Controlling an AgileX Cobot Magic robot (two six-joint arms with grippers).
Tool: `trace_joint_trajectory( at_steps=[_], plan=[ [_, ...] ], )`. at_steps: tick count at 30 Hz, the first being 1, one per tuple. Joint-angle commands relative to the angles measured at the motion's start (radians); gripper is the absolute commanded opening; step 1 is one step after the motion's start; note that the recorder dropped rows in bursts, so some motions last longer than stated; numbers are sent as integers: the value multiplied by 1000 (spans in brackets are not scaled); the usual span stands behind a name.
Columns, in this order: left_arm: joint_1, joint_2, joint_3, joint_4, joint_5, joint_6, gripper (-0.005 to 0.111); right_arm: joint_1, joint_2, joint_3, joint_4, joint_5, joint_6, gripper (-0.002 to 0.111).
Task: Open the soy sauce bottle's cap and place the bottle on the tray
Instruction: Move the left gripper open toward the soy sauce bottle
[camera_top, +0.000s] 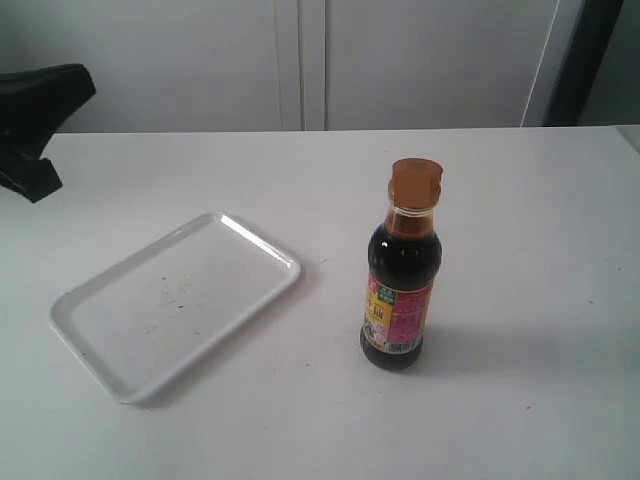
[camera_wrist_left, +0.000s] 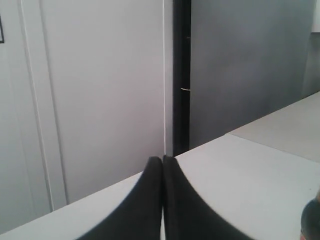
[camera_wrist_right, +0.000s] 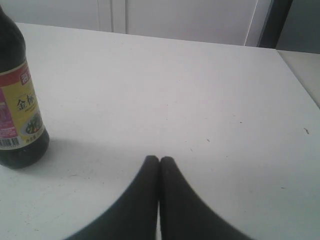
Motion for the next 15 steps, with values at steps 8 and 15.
trace_joint_trajectory(
  at_steps=[8,15],
  plan=[
    [-126,79,-26,8,-62,73,0,-3,-7,6,-1,-3,2,0],
    [-250,133,-50,-38,-65,103,0,-3,-7,6,-1,-3,2,0]
  ],
)
